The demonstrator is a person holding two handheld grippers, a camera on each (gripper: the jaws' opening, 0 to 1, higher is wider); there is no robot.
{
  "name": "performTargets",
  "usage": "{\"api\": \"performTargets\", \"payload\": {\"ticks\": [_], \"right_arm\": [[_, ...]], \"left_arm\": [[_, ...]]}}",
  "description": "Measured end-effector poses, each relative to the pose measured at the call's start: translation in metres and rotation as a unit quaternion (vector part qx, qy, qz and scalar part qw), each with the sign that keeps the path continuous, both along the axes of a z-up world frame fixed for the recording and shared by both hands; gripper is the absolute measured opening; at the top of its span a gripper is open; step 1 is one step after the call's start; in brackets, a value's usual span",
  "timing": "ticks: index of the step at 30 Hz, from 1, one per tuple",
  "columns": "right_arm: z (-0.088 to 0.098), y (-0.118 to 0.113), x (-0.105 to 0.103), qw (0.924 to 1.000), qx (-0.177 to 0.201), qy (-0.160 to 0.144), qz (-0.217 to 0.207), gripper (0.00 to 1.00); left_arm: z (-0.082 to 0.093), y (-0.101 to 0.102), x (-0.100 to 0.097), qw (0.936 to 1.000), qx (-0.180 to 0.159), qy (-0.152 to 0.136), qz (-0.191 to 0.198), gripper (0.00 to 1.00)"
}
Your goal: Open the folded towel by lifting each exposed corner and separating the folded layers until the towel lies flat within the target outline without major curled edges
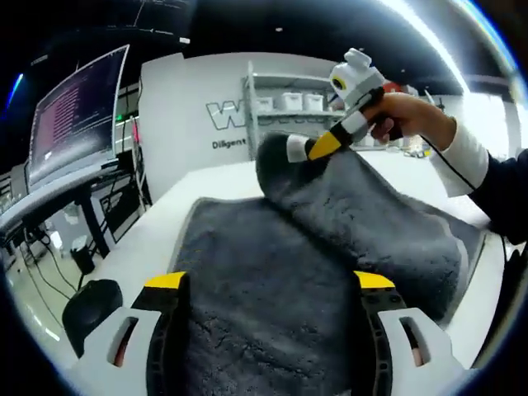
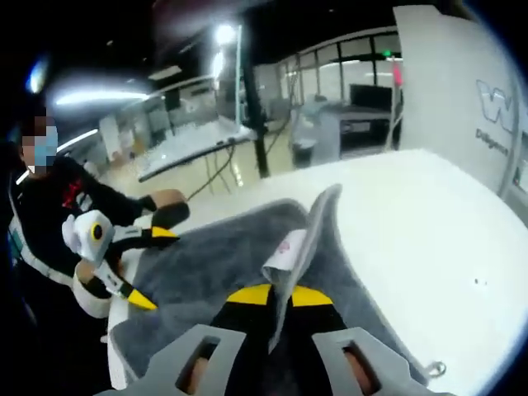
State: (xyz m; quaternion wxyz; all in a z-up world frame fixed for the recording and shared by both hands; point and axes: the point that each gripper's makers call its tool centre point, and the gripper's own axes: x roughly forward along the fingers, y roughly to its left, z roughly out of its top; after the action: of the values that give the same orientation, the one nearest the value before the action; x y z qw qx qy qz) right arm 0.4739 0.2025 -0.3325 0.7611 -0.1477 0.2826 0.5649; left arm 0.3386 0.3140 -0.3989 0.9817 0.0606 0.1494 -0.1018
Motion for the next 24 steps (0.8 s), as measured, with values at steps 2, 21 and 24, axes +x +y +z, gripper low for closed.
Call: {"api": "performTargets", "payload": {"ticks": [2, 21, 24], "right_arm": [[0.003, -0.007, 0.002, 0.9999, -0.011, -0.006, -0.004, 0.00], [0.027, -0.048, 0.002, 0.9921, -0.088, -0.087, -0.020, 0.00], [0.029, -0.054, -0.007, 0.9924, -0.085, -0.086, -0.023, 0.00]], "left_arm": [[-0.005, 0.001, -0.003, 1.0000, 0.000, 0.006, 0.005, 0.80], [-0.013, 0.011, -0.002, 0.9984, -0.033, 0.036, 0.029, 0.84], [-0.014, 0.010, -0.002, 0.9983, -0.033, 0.038, 0.029, 0.84]]}}
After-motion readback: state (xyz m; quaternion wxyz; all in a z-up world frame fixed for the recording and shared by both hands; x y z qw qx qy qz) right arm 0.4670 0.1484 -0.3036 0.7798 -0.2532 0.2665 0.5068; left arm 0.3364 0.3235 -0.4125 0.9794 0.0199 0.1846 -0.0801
